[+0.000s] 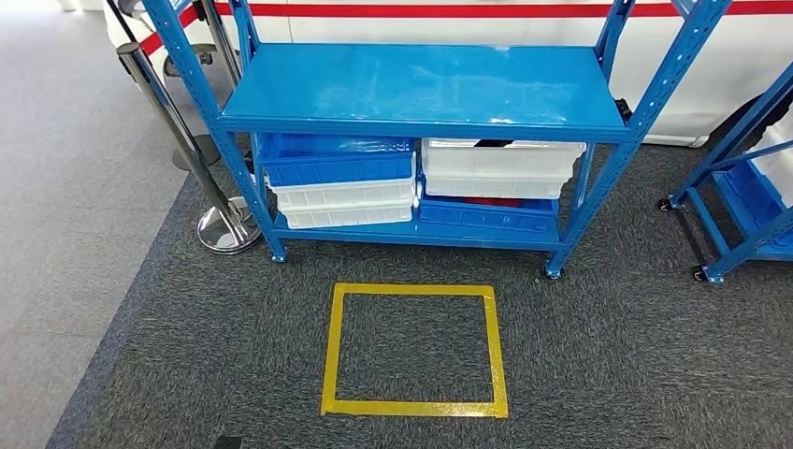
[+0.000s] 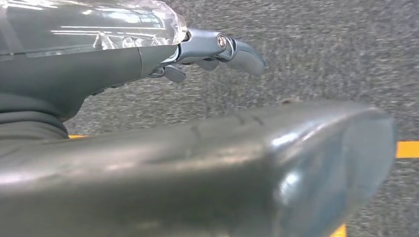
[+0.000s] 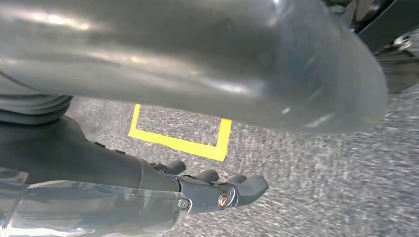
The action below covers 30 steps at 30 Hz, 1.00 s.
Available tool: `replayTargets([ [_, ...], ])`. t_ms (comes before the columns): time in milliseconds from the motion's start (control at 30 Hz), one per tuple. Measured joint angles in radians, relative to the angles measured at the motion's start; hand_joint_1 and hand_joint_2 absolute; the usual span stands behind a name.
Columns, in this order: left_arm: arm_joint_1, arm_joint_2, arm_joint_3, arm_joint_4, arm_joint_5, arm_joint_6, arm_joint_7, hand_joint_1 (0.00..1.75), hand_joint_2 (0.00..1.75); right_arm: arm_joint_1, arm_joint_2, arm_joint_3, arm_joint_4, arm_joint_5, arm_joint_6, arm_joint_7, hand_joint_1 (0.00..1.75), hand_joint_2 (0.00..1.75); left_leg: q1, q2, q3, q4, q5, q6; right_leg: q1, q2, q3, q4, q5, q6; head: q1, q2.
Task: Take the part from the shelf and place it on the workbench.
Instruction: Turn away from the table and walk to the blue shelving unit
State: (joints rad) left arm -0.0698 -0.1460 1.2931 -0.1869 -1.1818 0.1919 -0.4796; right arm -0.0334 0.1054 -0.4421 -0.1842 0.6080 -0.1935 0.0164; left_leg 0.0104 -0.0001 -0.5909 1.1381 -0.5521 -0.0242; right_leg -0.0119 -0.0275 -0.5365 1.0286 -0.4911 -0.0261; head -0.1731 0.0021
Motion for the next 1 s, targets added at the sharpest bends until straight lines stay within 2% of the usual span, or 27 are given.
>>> replayTargets([
  [33,0.001,0.000,0.000,0.000,0.000,0.000,0.000,0.00,0.00,0.000,0.000,0.000,0.000,-0.001,0.001,-0.001,0.00,0.00,-0.003,0.006,0.008,-0.054,0.044,0.005,0.001,-0.001,0.011,0.001,-0.009,0.004,0.000,0.000],
  [67,0.000,0.001,0.000,0.000,-0.001,0.000,0.000,0.00,0.00,-0.001,0.000,0.000,0.000,-0.002,0.001,-0.001,0.00,0.00,-0.006,0.011,0.013,-0.089,0.072,0.012,0.002,-0.003,0.017,0.001,-0.016,0.009,0.000,0.000],
  [100,0.000,0.001,0.000,0.000,-0.001,0.000,0.000,0.00,0.00,-0.001,0.000,0.000,0.000,-0.002,0.002,-0.002,0.00,0.00,-0.009,0.014,0.013,-0.106,0.085,0.020,0.003,-0.003,0.021,0.003,-0.020,0.016,0.000,0.000],
  [167,0.000,0.001,0.000,0.000,-0.001,0.000,-0.001,0.00,0.00,-0.003,0.000,0.000,0.000,-0.003,0.002,-0.002,0.00,0.00,-0.008,0.010,0.021,-0.113,0.083,0.036,0.005,-0.004,0.027,0.011,-0.023,0.031,0.000,0.000],
  [233,-0.001,0.000,0.000,0.000,-0.001,0.000,-0.001,0.00,0.00,-0.004,0.000,0.000,0.000,-0.003,0.002,-0.002,0.00,0.00,-0.004,0.004,0.040,-0.124,0.087,0.048,0.003,0.004,0.022,0.041,-0.036,0.039,0.001,0.000],
  [267,-0.002,0.000,0.000,0.000,-0.001,0.000,-0.001,0.00,0.00,-0.004,0.000,-0.001,0.000,-0.003,0.002,-0.002,0.00,0.00,-0.002,0.001,0.048,-0.129,0.086,0.053,0.001,0.010,0.003,0.079,-0.057,0.042,0.001,0.000],
  [333,-0.005,0.000,0.000,0.000,-0.002,0.000,-0.003,0.00,0.00,-0.005,0.000,-0.002,0.000,-0.004,0.001,-0.003,0.00,0.00,-0.004,-0.003,0.054,-0.131,0.080,0.058,-0.002,0.021,-0.068,0.193,-0.108,0.047,0.001,0.000],
  [367,-0.005,0.000,0.000,0.000,-0.002,0.000,-0.003,0.00,0.00,-0.005,0.000,-0.003,0.000,-0.006,0.001,-0.003,0.00,0.00,-0.006,-0.006,0.058,-0.130,0.075,0.060,-0.003,0.022,-0.105,0.244,-0.125,0.050,0.001,0.000],
  [400,-0.005,0.000,0.000,0.000,-0.003,-0.001,-0.004,0.00,0.00,-0.004,0.000,-0.005,0.000,-0.008,0.001,-0.003,0.00,0.00,-0.007,-0.009,0.064,-0.130,0.069,0.060,-0.003,0.022,-0.130,0.266,-0.124,0.052,0.001,0.000],
  [433,-0.005,0.000,-0.001,0.000,-0.003,-0.002,-0.005,0.00,0.00,-0.003,0.000,-0.007,0.001,-0.010,0.000,-0.003,0.00,0.00,-0.007,-0.014,0.073,-0.130,0.062,0.059,-0.003,0.022,-0.138,0.256,-0.105,0.052,0.001,0.000],
  [467,-0.004,0.000,-0.001,0.000,-0.004,-0.004,-0.005,0.00,0.00,-0.001,0.000,-0.009,0.001,-0.012,-0.001,-0.003,0.00,0.00,-0.008,-0.018,0.085,-0.130,0.054,0.057,-0.003,0.023,-0.131,0.211,-0.066,0.051,0.001,0.000],
  [500,-0.003,-0.001,-0.002,0.000,-0.005,-0.005,-0.005,0.00,0.00,0.002,-0.001,-0.011,0.001,-0.014,-0.002,-0.002,0.00,0.00,-0.007,-0.021,0.095,-0.130,0.045,0.054,-0.002,0.024,-0.114,0.145,-0.016,0.049,0.001,0.000],
  [533,-0.004,-0.002,-0.003,0.000,-0.006,-0.006,-0.005,0.00,0.00,0.004,-0.001,-0.013,0.001,-0.016,-0.003,-0.002,0.00,0.00,-0.008,-0.024,0.105,-0.129,0.036,0.050,0.000,0.025,-0.099,0.088,0.017,0.044,0.001,0.000],
  [567,-0.005,-0.002,-0.004,0.000,-0.008,-0.007,-0.004,0.00,0.00,0.004,-0.001,-0.015,0.001,-0.018,-0.004,-0.002,0.00,0.00,-0.009,-0.025,0.109,-0.129,0.028,0.044,0.003,0.028,-0.089,0.046,0.038,0.038,0.001,0.000],
  [600,-0.006,-0.003,-0.005,0.000,-0.009,-0.007,-0.004,0.00,0.00,0.003,-0.002,-0.017,0.002,-0.018,-0.004,-0.003,0.00,0.00,-0.010,-0.025,0.112,-0.129,0.023,0.038,0.006,0.030,-0.085,0.024,0.047,0.032,0.001,0.000],
  [667,-0.009,-0.003,-0.006,0.000,-0.015,-0.008,-0.003,0.00,0.00,-0.001,-0.002,-0.019,0.002,-0.019,-0.004,-0.003,0.00,0.00,-0.011,-0.025,0.118,-0.127,0.020,0.025,0.007,0.031,-0.081,0.017,0.042,0.017,0.001,0.000],
  [733,-0.010,-0.002,-0.007,0.000,-0.019,-0.008,-0.003,0.00,0.00,-0.001,-0.001,-0.019,0.002,-0.020,-0.005,-0.003,0.00,0.00,-0.010,-0.020,0.112,-0.096,0.011,0.014,0.003,0.029,-0.064,0.008,0.039,0.005,0.001,0.000],
  [800,-0.011,-0.002,-0.007,0.000,-0.019,-0.008,-0.003,0.00,0.00,-0.001,-0.001,-0.019,0.002,-0.021,-0.005,-0.003,0.00,0.00,-0.006,-0.013,0.059,0.002,-0.025,0.006,0.000,0.025,-0.049,0.003,0.031,-0.003,0.001,0.000],
  [867,-0.010,-0.002,-0.007,0.000,-0.019,-0.008,-0.003,0.00,0.00,0.000,-0.001,-0.019,0.002,-0.021,-0.006,-0.003,0.00,0.00,-0.002,-0.010,-0.022,0.126,-0.075,-0.001,0.001,0.025,-0.037,0.003,0.020,-0.006,0.001,0.000],
  [900,-0.009,-0.002,-0.007,0.000,-0.019,-0.008,-0.003,0.00,0.00,0.000,-0.001,-0.019,0.002,-0.022,-0.006,-0.003,0.00,0.00,-0.001,-0.009,-0.051,0.159,-0.081,-0.003,0.001,0.025,-0.030,0.003,0.013,-0.006,0.001,0.000],
  [933,-0.008,-0.002,-0.007,0.000,-0.018,-0.009,-0.002,0.00,0.00,0.000,-0.001,-0.019,0.002,-0.022,-0.005,-0.003,0.00,0.00,0.000,-0.009,-0.064,0.156,-0.064,-0.003,0.001,0.025,-0.020,0.003,0.007,-0.005,0.001,0.000],
  [967,-0.008,-0.002,-0.007,0.000,-0.018,-0.009,-0.001,0.00,0.00,0.000,0.000,-0.019,0.002,-0.022,-0.005,-0.003,0.00,0.00,0.000,-0.008,-0.059,0.115,-0.024,-0.002,0.000,0.026,-0.009,0.003,-0.001,-0.004,0.001,0.000],
  [1000,-0.007,-0.001,-0.007,0.000,-0.018,-0.009,0.000,0.00,0.00,0.000,0.000,-0.019,0.002,-0.022,-0.004,-0.003,0.00,0.00,0.000,-0.006,-0.041,0.048,0.029,0.002,0.000,0.025,0.002,0.002,-0.009,-0.001,0.001,0.000],
])
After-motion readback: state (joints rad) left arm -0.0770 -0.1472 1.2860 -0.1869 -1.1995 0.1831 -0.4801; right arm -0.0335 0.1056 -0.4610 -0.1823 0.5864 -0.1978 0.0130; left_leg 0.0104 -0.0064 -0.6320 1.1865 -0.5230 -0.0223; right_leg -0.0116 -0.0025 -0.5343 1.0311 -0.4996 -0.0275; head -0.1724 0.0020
